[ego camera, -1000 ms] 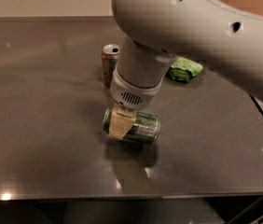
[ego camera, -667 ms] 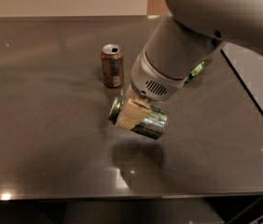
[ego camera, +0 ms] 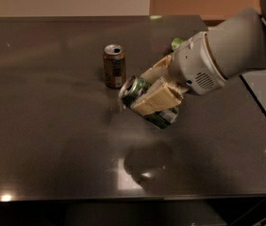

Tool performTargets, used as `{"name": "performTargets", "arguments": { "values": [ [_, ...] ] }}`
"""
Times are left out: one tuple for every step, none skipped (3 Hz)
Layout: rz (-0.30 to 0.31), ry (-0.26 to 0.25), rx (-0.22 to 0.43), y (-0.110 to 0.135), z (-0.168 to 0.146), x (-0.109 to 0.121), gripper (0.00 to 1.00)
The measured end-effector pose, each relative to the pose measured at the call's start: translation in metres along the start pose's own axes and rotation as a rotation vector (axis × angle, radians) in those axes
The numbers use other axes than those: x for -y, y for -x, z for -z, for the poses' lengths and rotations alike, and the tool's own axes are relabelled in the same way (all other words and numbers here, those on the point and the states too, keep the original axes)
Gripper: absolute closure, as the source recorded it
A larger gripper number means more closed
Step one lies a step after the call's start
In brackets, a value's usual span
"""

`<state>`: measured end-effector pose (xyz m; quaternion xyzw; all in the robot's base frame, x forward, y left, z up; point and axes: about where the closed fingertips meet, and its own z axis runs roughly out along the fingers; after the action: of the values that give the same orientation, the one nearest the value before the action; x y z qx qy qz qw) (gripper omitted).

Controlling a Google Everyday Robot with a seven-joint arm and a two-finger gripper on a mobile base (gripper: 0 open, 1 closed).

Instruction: Place green can upright

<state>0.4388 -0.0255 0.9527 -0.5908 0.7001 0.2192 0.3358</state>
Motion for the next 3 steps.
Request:
{"name": "performTargets", "arguments": {
  "values": [
    [0.022,0.038,0.204,0.0105,0.0047,0.0014,1.0],
    [0.021,0.068,0.392,0.0165,0.0056,0.0005,1.0],
    [-0.01,0.09,0.53,0.012,0.0031,-0.0013,1.0]
  ]
}}
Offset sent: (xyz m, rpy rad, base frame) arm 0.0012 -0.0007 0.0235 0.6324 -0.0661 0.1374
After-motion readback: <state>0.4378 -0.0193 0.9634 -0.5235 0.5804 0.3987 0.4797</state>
